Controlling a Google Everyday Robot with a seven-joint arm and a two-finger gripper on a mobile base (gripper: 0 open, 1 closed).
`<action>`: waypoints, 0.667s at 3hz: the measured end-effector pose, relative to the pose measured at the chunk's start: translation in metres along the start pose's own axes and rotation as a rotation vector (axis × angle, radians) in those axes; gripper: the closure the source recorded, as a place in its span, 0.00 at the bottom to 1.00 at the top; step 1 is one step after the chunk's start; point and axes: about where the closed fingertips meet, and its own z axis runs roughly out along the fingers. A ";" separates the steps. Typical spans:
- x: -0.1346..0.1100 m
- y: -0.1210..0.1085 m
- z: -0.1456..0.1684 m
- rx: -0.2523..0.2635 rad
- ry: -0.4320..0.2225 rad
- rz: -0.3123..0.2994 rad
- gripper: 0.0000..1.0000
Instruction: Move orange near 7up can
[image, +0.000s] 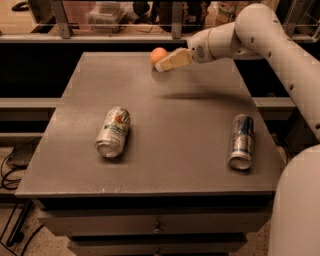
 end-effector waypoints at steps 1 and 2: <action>0.001 0.001 0.032 0.017 -0.026 0.008 0.00; -0.007 -0.012 0.065 0.064 -0.085 0.021 0.00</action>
Offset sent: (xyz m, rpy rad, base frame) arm 0.0834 0.0619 -0.0254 0.1294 -0.1142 -0.1318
